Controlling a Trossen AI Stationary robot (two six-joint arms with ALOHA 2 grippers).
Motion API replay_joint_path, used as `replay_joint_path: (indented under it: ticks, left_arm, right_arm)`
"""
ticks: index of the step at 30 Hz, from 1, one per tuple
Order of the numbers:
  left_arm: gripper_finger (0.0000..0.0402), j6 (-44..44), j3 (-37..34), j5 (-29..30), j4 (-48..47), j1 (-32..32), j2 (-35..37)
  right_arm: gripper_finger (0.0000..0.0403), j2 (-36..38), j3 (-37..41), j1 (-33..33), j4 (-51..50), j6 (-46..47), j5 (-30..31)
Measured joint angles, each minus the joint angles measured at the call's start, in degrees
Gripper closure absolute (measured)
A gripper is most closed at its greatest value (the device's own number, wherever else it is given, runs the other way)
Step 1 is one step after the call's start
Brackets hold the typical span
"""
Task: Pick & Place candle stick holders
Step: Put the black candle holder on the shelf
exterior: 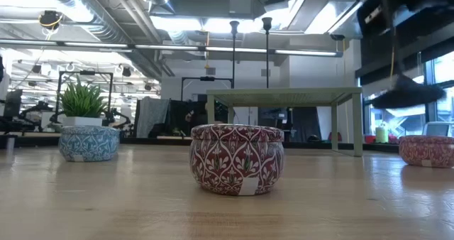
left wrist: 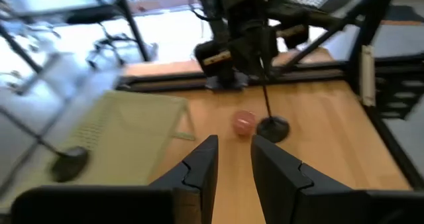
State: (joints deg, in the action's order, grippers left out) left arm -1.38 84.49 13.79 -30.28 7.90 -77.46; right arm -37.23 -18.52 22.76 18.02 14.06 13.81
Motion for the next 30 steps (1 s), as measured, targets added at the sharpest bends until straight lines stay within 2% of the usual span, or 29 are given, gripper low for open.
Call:
replay_joint_path:
  ticks: [3,8,12,14,21,25,27,30]
  left_arm:
    - [0.0326,-2.03,0.02,2.45,-0.64,-0.02,2.54]
    - [0.0339,-4.79,0.00,6.60,-2.58,0.00,5.64]
    - [0.0346,-6.50,0.01,9.66,-2.41,-0.02,7.64]
    - [0.0348,-6.91,0.00,10.50,-2.66,-0.02,8.08]
    - [0.0355,-9.01,0.00,12.19,-3.15,-0.02,8.23]
    - [0.0361,-9.35,0.00,11.96,-3.85,0.00,8.16]
    - [0.0363,-9.27,0.00,11.02,-5.12,-0.02,8.70]
    - [0.0364,-8.79,-1.34,7.31,-5.72,-0.02,10.36]
  right_arm:
    - [0.0378,-0.32,-3.14,-0.37,-0.01,-1.59,6.55]
    - [0.0378,-2.75,-10.87,-2.73,0.07,-11.94,14.21]
    - [0.0378,-6.56,-17.16,-7.07,-0.80,-17.22,23.84]
    - [0.0378,-8.43,-19.51,-10.08,-0.09,-19.27,25.19]
    - [0.0378,-14.13,-25.40,-22.26,1.27,-21.82,18.79]
    - [0.0378,-17.40,-26.24,-29.68,1.13,-18.35,12.23]
    - [0.0378,-18.82,-26.26,-32.87,1.53,-17.20,10.02]
    - [0.0378,-20.18,-26.26,-37.38,1.92,-17.08,9.96]
